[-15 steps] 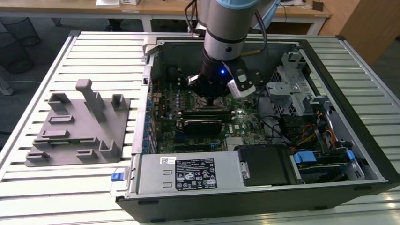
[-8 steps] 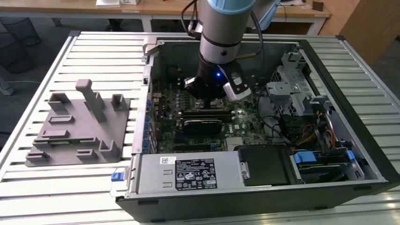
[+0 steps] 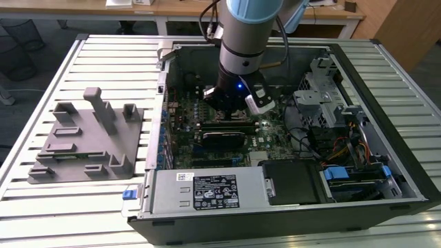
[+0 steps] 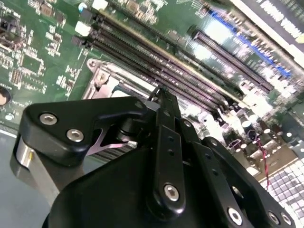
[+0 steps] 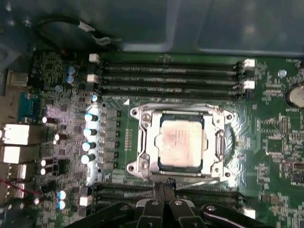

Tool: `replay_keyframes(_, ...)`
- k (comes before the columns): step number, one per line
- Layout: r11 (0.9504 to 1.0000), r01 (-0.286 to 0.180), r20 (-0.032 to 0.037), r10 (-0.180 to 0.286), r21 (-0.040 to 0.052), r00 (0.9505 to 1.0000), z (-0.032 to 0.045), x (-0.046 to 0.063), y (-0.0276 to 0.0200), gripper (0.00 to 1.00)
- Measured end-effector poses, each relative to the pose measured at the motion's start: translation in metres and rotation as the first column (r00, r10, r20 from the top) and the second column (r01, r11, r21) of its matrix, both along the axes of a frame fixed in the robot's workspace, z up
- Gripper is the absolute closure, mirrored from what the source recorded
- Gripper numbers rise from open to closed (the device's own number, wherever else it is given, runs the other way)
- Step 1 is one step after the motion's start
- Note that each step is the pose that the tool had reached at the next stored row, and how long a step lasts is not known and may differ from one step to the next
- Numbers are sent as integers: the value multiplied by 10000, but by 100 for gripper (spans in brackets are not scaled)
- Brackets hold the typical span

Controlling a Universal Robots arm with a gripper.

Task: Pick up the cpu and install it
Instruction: 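Install the second cpu locking lever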

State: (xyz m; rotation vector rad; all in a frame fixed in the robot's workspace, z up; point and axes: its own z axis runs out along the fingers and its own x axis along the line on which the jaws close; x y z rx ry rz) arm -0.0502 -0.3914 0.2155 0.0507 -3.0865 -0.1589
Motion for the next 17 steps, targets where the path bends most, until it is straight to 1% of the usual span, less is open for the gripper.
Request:
replay_keyframes(2,10000,0,1,0,33,10000,-6,-2,-15,89)
replay_keyframes(5,10000,1,0,-1,71,10000,-10,-22,-61,89)
replay_keyframes(8,9999,0,0,0,170,10000,-14,-55,-93,89)
replay_keyframes(10,9996,1,0,-1,265,10000,-19,-70,-98,89)
replay_keyframes(12,9994,0,0,0,336,10000,-30,-80,-97,89)
replay_keyframes(15,9993,1,1,-1,387,10000,-63,-94,-98,89)
replay_keyframes(17,9988,0,0,0,490,10000,-77,-103,-98,89)
